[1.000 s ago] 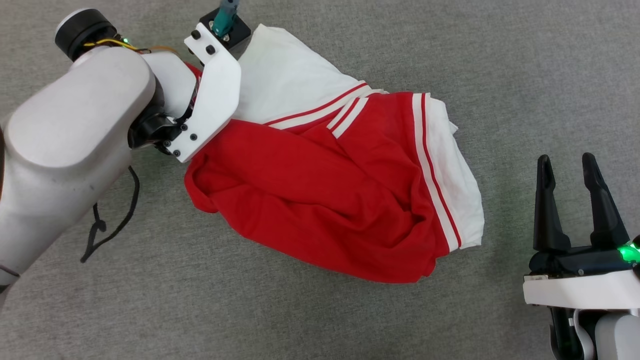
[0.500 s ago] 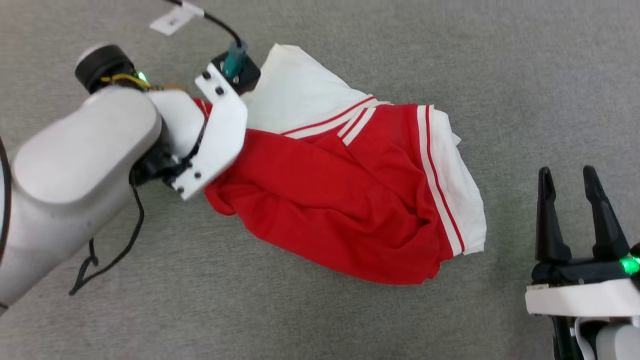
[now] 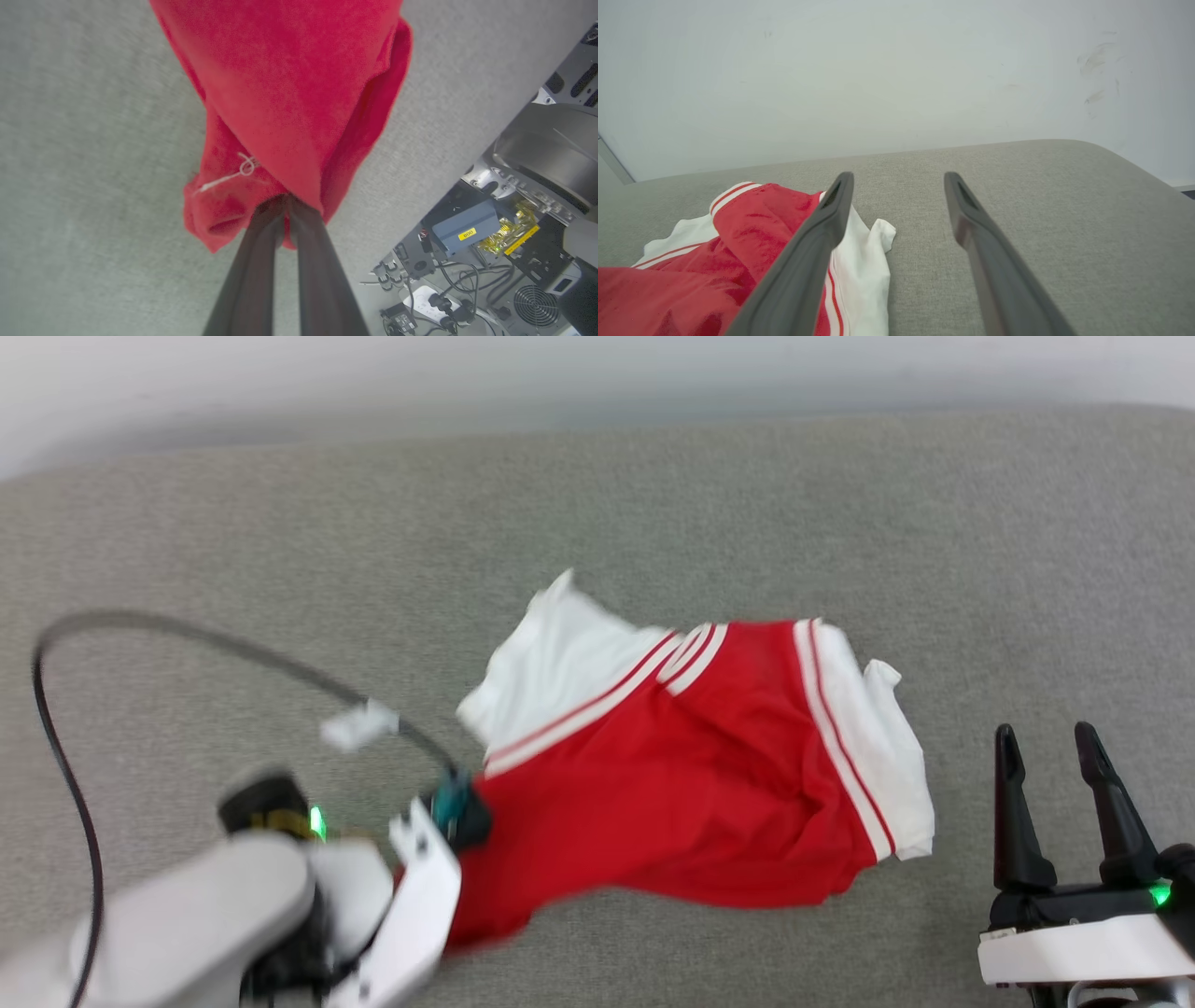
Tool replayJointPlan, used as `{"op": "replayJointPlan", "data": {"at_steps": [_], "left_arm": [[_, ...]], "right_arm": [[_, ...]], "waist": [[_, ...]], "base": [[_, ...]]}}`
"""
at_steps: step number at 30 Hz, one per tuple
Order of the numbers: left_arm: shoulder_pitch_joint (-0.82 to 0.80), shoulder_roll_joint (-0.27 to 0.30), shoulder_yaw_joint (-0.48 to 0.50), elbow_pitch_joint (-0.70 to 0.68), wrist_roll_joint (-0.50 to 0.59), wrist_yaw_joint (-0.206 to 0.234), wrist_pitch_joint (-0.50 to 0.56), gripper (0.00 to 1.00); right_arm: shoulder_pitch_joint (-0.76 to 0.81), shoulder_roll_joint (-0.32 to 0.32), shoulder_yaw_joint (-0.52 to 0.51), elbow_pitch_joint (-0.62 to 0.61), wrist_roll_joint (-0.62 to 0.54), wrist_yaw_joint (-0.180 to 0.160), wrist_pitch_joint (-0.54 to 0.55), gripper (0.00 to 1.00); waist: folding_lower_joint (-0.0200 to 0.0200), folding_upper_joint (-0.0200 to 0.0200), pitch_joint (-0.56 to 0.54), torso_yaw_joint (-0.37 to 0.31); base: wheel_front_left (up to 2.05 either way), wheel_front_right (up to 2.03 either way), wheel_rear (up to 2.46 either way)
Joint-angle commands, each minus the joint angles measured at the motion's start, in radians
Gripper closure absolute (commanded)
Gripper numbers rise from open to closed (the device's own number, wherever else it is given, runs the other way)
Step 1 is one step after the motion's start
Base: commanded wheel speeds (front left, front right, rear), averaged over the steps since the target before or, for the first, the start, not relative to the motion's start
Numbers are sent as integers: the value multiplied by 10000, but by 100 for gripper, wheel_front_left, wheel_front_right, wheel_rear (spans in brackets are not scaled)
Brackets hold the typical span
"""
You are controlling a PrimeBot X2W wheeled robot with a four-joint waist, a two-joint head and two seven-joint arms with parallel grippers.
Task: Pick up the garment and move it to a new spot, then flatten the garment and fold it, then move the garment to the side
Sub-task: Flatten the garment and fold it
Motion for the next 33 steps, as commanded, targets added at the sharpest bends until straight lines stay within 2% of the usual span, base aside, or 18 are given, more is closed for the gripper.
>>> {"op": "replayJointPlan", "data": {"at_steps": [1,6,9,10,11,16,20,23,27,33], "left_arm": [[587,89,-7,-95,-64,4,-80,100],[2278,199,-31,-222,-140,4,-267,100],[2548,208,6,23,-109,7,-705,100],[2478,221,86,115,-73,25,-910,40],[2310,242,239,215,-5,27,-1148,0],[1672,431,890,460,28,17,-1939,0],[927,728,1405,347,-53,17,-1910,0],[373,701,1788,346,-123,22,-1990,0],[-548,299,2200,680,-12,67,-1908,0],[-1963,-735,2350,1725,49,31,-1458,0]], "right_arm": [[141,18,-14,-7,-57,-7,-20,0],[347,18,-41,-23,-102,-7,-20,0],[426,18,-100,7,-118,-7,-20,0],[431,18,-112,23,-124,-7,-20,0],[456,18,-121,37,-119,-7,-20,0],[623,18,-109,96,-138,-7,-20,0],[696,18,-107,75,-151,-7,-20,0],[710,18,-138,57,-134,-7,-20,0],[663,18,-129,26,-150,-7,-20,0],[346,18,-57,-58,-200,-7,-20,0]], "waist": [[0,0,-245,189],[0,0,-349,233],[0,0,-402,296],[0,0,-443,321],[0,0,-502,359],[0,0,-836,492],[0,0,-1048,530],[0,0,-1105,500],[0,0,-1064,441],[0,0,-697,151]], "base": [[0,0,0],[0,0,0],[0,0,0],[0,0,0],[0,0,0],[0,0,0],[0,0,0],[0,0,0],[0,0,0],[0,0,0]]}}
